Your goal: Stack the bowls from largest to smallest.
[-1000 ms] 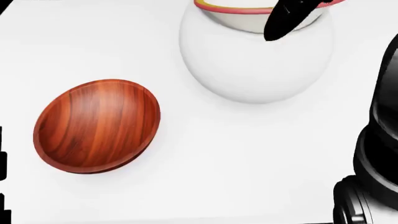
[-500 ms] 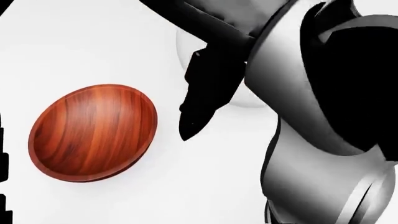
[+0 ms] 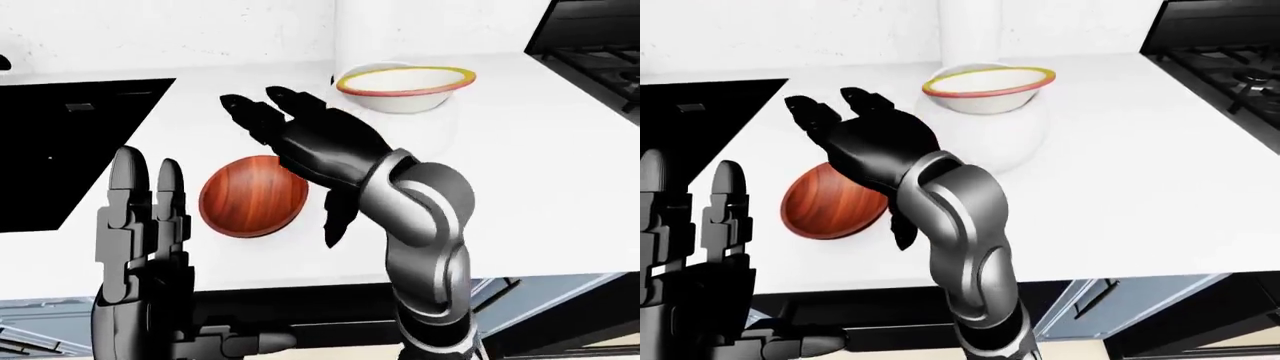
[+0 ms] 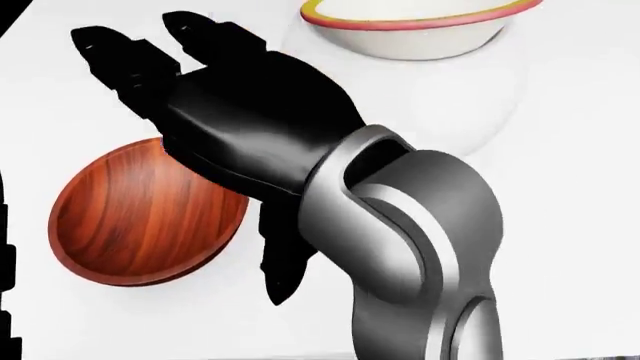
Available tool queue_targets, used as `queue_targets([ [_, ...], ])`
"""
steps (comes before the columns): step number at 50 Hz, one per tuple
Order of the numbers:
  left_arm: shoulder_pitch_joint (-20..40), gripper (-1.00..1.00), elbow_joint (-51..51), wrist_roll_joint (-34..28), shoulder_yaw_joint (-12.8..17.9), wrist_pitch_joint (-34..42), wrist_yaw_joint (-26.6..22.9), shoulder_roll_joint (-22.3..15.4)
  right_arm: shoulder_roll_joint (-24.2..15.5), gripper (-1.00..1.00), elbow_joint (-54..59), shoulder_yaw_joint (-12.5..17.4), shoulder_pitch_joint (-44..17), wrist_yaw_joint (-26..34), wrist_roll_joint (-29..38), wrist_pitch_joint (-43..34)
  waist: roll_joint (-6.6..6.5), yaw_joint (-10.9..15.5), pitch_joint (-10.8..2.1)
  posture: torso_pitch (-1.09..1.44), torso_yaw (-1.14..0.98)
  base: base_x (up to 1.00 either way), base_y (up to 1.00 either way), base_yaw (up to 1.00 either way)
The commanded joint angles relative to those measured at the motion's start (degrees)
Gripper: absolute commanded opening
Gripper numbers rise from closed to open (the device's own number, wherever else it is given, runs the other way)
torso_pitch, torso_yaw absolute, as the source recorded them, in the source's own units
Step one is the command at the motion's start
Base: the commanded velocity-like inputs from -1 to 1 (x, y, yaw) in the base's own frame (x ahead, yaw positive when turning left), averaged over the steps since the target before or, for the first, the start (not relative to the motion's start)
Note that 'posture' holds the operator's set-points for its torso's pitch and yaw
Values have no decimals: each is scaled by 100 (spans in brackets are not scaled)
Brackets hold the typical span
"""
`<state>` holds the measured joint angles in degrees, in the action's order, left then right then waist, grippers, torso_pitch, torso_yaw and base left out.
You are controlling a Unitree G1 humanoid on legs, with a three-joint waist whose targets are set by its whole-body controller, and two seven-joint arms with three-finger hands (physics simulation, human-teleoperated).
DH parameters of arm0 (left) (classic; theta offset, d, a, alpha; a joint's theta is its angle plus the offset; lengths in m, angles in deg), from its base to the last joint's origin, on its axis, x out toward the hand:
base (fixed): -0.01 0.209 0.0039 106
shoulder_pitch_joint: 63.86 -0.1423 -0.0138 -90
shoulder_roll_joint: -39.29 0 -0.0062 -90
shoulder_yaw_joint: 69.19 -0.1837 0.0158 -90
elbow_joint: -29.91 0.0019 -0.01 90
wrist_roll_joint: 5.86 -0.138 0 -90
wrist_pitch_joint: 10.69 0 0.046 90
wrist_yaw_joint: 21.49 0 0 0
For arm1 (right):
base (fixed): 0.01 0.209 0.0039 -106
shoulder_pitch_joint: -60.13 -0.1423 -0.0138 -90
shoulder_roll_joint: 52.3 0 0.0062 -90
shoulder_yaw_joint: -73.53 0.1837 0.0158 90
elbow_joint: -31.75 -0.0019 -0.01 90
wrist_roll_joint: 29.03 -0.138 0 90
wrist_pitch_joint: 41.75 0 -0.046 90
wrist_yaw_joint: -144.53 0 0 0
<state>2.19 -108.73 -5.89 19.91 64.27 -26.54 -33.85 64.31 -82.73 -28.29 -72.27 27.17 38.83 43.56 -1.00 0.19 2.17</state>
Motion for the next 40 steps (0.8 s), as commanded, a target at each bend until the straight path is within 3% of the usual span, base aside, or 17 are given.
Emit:
queue_targets([
  [1,24,100,-216,8,3,-152,16,-7,-1,100,68,46,-59,-289,-27,154,-23,0,-82,0,0,0,0,0],
  [18,1,100,-149,8,-2,-219,11,-14,-86,100,1614,80,-28,-1293,-230,622,-9,4,-138,0,0,0,0,0],
  [19,-1,100,-162,18,1,-210,10,-15,-110,34,1692,68,-5,-1278,-248,663,-6,6,-142,0,0,0,0,0],
  [20,6,100,-166,22,6,-200,12,-14,-132,-100,1779,61,21,-1257,-256,696,-2,12,-141,0,0,0,0,0],
  [40,2,100,-157,18,-3,-209,11,-16,-120,-100,1870,104,-57,-1511,-281,820,-3,15,-193,0,0,0,0,0],
])
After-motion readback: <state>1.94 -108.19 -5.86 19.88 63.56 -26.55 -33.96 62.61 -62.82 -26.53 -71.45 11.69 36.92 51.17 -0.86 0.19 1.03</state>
